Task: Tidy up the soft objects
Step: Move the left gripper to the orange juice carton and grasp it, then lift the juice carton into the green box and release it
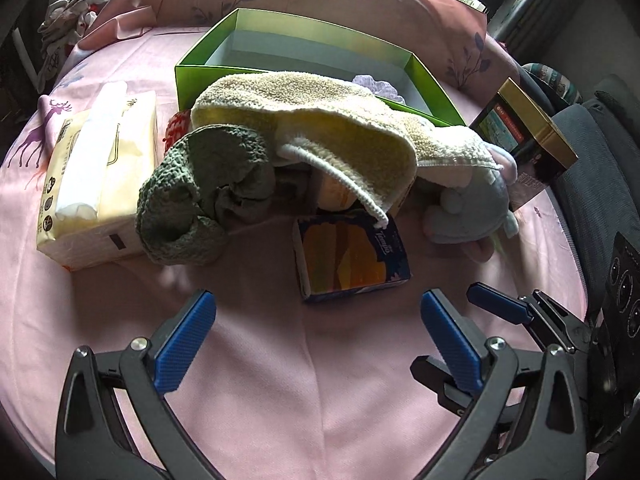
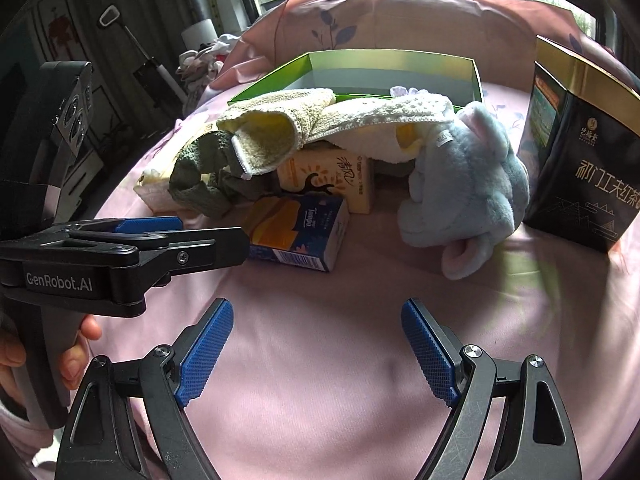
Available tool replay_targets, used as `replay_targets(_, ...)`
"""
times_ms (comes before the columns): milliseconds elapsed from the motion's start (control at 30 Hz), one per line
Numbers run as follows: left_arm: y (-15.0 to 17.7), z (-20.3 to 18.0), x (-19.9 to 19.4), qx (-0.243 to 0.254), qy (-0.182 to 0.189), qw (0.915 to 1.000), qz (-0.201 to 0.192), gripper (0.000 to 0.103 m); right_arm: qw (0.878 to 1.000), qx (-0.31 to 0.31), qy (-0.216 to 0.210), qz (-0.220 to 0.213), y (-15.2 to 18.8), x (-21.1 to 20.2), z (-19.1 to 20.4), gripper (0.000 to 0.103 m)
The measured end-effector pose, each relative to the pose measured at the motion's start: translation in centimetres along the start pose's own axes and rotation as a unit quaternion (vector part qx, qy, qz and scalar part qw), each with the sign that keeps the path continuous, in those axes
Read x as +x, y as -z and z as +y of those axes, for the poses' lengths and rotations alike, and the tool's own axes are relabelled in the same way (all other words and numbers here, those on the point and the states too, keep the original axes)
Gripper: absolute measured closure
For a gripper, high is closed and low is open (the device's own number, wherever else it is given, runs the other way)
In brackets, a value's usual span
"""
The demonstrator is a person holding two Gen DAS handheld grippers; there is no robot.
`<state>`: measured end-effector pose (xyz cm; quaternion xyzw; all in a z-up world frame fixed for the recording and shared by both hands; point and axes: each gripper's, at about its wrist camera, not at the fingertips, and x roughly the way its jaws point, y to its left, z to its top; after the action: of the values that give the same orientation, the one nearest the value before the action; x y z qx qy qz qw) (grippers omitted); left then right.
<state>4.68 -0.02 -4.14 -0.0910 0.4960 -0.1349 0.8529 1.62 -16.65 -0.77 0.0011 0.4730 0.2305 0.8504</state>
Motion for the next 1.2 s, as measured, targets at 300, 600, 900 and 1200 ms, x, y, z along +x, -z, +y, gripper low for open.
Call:
replay_targets(300,-1.4,-0.5,2.1,0.022,0.015,0.9996,0.001,0.012,1.000,-0.010,-0.009,0.004,-1.0,2.7,0.1,0.016)
replay_targets(600,-1.7,-0.2,4.1,0.013,0.050,0.9982,0.030,0.038,1.000,-0.020,-0.017,0.010,-1.9,4.4,0.4,0.038)
replay_targets(900,-1.4,-0.6,3.7,0.020,0.047,0.9984,0.026,0.040,1.000,-0.016,-0.026,0.008,-1.8,4.5,0.7,0.062)
replay_targets(1200,0.7,-1.4,-0.9,0.032,0.044,0.9985,-0.011,0.040,0.999,-0.035,-0.023,-0.023,-0.6,0.5,2.7,0.066)
